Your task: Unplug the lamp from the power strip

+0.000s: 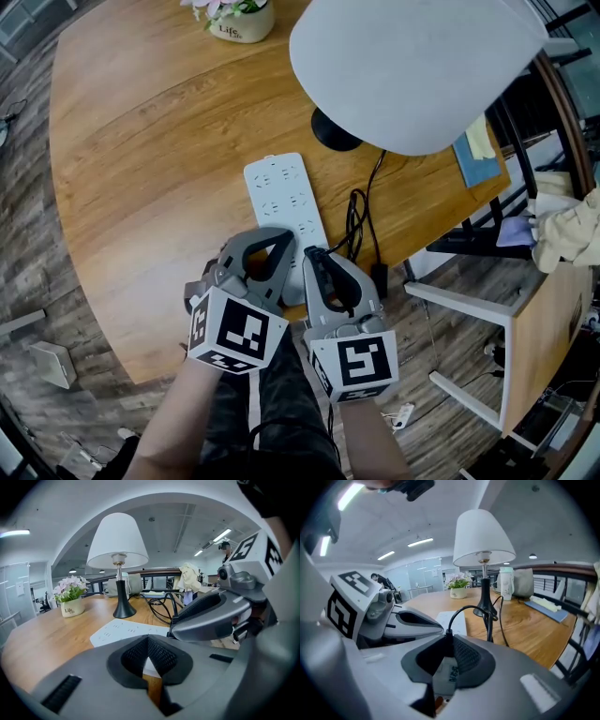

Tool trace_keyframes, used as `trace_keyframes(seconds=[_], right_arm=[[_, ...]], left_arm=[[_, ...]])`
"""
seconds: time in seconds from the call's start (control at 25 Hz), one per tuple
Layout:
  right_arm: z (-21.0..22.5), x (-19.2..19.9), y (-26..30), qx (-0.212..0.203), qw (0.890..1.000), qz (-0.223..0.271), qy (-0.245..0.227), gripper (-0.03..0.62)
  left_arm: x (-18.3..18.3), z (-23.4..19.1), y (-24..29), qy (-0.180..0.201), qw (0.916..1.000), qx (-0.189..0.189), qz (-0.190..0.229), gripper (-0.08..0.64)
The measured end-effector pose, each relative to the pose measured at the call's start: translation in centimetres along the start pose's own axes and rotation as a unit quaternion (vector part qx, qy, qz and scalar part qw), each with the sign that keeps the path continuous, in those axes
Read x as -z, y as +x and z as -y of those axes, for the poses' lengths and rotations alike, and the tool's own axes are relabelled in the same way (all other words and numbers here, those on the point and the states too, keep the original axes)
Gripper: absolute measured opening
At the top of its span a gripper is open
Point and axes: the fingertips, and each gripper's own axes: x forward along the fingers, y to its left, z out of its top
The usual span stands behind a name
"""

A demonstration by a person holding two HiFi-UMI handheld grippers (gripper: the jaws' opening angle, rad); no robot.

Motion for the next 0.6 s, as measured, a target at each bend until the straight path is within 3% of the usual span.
trace_keyframes(seconds=[0.12, 0.2, 0.28, 0.36, 0.44, 0.52, 0.6], right_arm=[[-0.8, -0.4, 0.1, 0.026, 0.994, -0.015, -0.102, 0.065], [-1.2, -0.4, 0.1, 0.034, 0.990, -0.015, -0.136, 0.066], [-1.0, -0.4, 0.1, 0.023, 0.996, 0.002, -0.091, 0.066], [-0.1, -0.2, 0.0, 0.005, 1.000, 0.013, 0.001, 0.066], [0.3, -0.1, 0.0, 0.003, 1.000, 0.011, 0.030, 0.064], [-0.3, -0.4, 0.1, 0.020, 0.999, -0.003, -0.038, 0.064], [-1.0, -0.5, 0.1, 0.040, 0.991, -0.021, -0.122, 0.064]], left_arm=[[-0.1, 0.0, 0.0, 0.000, 1.0000, -0.003, 0.001, -0.006], [-0.1, 0.0, 0.0, -0.001, 1.0000, -0.002, 0.003, -0.006], [0.0, 0.0, 0.0, -0.003, 1.0000, 0.001, 0.005, -0.006], [0.0, 0.0, 0.1, -0.003, 1.0000, 0.001, 0.006, -0.006], [0.0, 0.1, 0.1, -0.003, 1.0000, 0.001, 0.006, -0.006], [0.0, 0.1, 0.1, -0.003, 1.0000, 0.001, 0.005, -0.006], [-0.1, 0.0, 0.1, -0.004, 1.0000, 0.000, 0.006, -0.006]])
